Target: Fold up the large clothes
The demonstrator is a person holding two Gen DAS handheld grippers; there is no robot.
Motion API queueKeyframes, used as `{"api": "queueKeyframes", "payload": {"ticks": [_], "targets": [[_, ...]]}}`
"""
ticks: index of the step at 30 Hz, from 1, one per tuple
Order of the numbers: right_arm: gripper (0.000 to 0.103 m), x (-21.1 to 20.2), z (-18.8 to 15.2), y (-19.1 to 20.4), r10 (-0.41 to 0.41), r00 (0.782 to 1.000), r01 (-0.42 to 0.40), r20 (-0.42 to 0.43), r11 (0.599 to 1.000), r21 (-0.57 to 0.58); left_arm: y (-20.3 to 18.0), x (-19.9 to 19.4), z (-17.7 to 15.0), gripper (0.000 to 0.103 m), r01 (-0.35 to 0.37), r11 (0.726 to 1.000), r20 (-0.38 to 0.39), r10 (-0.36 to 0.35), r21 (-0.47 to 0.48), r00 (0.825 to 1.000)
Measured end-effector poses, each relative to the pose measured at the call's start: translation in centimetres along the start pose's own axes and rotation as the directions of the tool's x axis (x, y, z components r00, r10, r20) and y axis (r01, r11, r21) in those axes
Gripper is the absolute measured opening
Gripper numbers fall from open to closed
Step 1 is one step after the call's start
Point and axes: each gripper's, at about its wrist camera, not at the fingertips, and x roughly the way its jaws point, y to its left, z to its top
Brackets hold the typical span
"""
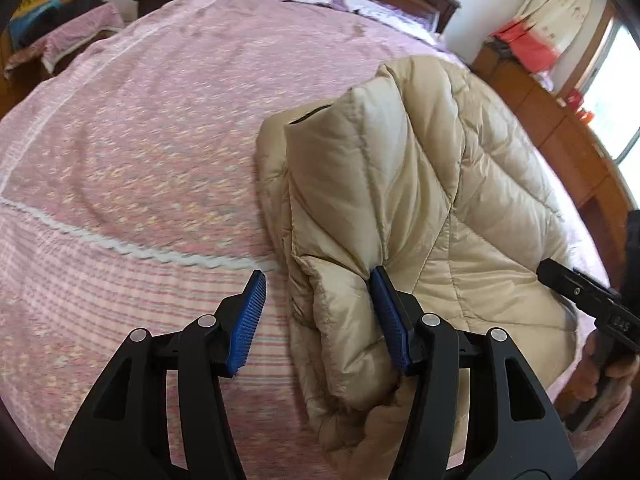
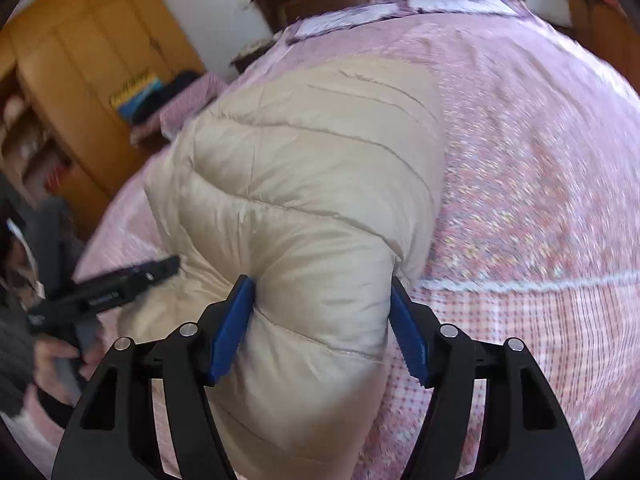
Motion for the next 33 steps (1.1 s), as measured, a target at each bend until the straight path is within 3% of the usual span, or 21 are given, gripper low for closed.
{"api": "queueKeyframes", "payload": {"ticks": [3, 8, 14, 19, 22, 29, 33], "targets": [[0.074, 1.1, -0.1, -0.2, -0.026, 1.0, 0.026, -0.017, 0.999, -0.027, 1.5, 0.2, -0.5, 0.056, 0.01, 0.999, -0.017, -0.011, -0.033, 1.0], [0.08, 2.6, -1.0, -2.2, 0.022, 0.999, -0.019, -0.045, 0.998, 0.064, 1.8, 0.5, -1.2, 0.063, -0.01, 1.0, -0.022, 0.009, -0.029, 1.0], [0.079, 0.9, -1.6, -1.7, 0.018, 1.0, -0.019, 0.019, 0.996, 0.091, 2.2, -0.7, -1.3, 0.067, -0.015, 0.997, -0.005, 0.015, -0.071, 1.0], [0.075, -3.0, -1.2, -0.9, -0.031, 0.992, 0.019, 0.123, 0.995, 0.102, 1.0, -5.0, -1.3, 0.067, -0.01, 1.0, 0.095, 0.012, -0.021, 0.995], [0.075, -4.2, 0.1, -1.5, -0.077, 0.982, 0.05, 0.174, 0.987, 0.153, -0.3, -6.8, 0.6, 0.067, 0.001, 1.0, 0.158, -0.005, 0.023, 0.987], [0.067, -0.1, 3.2, -2.6, -0.025, 0.996, 0.007, 0.085, 0.978, 0.21, -0.7, -4.0, 6.5, 0.065, -0.083, 0.997, 0.153, 0.081, 0.004, 0.985], [0.077, 2.4, 3.9, -0.8, -0.012, 1.0, 0.009, 0.028, 0.993, 0.115, 1.2, -1.0, 6.5, 0.066, -0.145, 0.989, 0.076, 0.146, -0.029, 0.986]]}}
